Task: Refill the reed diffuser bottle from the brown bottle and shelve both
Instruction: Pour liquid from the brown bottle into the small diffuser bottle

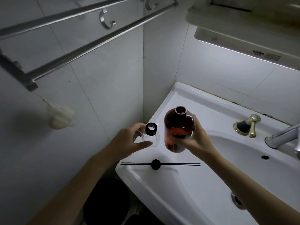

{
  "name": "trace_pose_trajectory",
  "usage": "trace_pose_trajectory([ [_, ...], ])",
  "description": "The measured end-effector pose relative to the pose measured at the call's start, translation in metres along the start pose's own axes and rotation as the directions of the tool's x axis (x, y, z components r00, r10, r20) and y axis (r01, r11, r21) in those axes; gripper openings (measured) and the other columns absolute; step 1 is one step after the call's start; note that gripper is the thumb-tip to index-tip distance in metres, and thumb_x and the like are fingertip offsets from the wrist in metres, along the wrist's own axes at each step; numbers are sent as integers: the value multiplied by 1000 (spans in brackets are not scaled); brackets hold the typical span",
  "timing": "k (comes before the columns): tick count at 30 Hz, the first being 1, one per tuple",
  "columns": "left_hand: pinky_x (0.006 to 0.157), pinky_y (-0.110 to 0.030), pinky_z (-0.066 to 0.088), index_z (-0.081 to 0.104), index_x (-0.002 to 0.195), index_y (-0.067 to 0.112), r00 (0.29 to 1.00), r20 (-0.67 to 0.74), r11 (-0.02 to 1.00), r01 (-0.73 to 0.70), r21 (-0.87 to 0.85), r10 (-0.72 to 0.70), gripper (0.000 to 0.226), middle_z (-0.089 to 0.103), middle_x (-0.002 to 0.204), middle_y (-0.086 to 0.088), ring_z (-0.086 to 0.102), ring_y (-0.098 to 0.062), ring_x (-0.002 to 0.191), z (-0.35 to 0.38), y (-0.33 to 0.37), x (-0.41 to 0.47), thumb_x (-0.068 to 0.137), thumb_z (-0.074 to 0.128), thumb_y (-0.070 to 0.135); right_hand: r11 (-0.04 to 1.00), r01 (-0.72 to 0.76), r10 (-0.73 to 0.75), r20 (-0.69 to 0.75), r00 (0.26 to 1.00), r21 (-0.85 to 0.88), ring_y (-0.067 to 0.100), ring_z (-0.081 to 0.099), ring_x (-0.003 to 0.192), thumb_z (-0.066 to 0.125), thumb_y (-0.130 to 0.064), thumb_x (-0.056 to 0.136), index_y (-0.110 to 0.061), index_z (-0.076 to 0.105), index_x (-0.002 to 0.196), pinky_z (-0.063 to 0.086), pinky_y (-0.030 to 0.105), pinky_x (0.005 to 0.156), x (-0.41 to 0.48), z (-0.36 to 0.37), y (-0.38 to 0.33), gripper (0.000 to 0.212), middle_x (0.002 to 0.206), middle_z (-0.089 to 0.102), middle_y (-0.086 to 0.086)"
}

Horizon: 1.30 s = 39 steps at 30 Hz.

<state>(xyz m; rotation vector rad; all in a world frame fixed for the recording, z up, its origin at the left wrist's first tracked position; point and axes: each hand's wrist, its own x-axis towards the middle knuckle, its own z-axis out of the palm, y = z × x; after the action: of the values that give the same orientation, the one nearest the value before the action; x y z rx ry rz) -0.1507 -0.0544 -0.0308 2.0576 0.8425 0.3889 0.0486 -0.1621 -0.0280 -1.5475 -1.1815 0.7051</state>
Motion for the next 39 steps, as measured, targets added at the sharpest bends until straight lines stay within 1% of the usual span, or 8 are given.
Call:
trace_pose_trajectory([
  [8,69,2,38,53,113,17,997,14,997,-81,20,81,46,60,98,8,53,9,86,-2,16,3,73,71,33,988,39,-28,73,997,-147,-11,57,91,76,-45,48,-49,46,104,41,-1,69,-5,-22,-31,63,96,59,-37],
  [12,70,-7,42,53,113,19,993,24,993,-112,27,111,46,61,99,8,54,6,87,-1,21,2,73,70,35,976,18,1,87,996,-218,-13,55,93,76,-50,44,-54,44,101,42,-1,67,-7,-32,-38,66,96,57,-40],
  [16,72,-5,42,53,111,19,989,26,989,-144,26,143,45,60,98,9,55,5,88,1,24,3,73,70,36,939,21,31,145,989,-342,-14,54,92,76,-55,45,-56,42,102,41,-3,63,-7,-39,-48,66,93,61,-31],
  [20,71,-1,40,54,110,18,986,24,986,-163,23,162,45,62,98,6,56,2,87,4,26,3,72,71,36,872,43,70,211,975,-487,-3,59,88,77,-53,50,-48,42,113,43,8,62,-7,-46,-55,72,96,60,-25],
  [25,71,-5,41,54,109,18,986,22,986,-166,24,165,44,63,99,3,58,-5,89,7,26,2,72,71,35,806,80,123,298,947,-586,1,60,85,70,-59,46,-42,44,111,44,12,64,-5,-53,-63,72,93,61,-22],
  [30,72,-4,40,54,110,21,986,39,986,-162,24,161,44,62,100,6,55,2,89,9,28,1,73,71,37,754,97,186,354,917,-649,5,61,86,67,-60,46,-38,46,114,51,21,70,-4,-59,-68,74,95,63,-17],
  [35,71,0,38,54,110,21,985,47,986,-166,7,165,44,60,98,7,55,2,88,11,28,0,73,71,35,712,104,238,378,895,-694,4,61,82,67,-60,46,-38,48,108,49,18,66,-2,-61,-72,69,90,63,-16],
  [39,71,1,37,54,111,20,984,52,985,-174,13,173,45,62,100,5,57,-6,89,13,27,-1,73,71,35,694,109,269,398,877,-711,6,61,82,67,-61,46,-36,49,107,52,22,68,-2,-61,-75,68,91,64,-14],
])
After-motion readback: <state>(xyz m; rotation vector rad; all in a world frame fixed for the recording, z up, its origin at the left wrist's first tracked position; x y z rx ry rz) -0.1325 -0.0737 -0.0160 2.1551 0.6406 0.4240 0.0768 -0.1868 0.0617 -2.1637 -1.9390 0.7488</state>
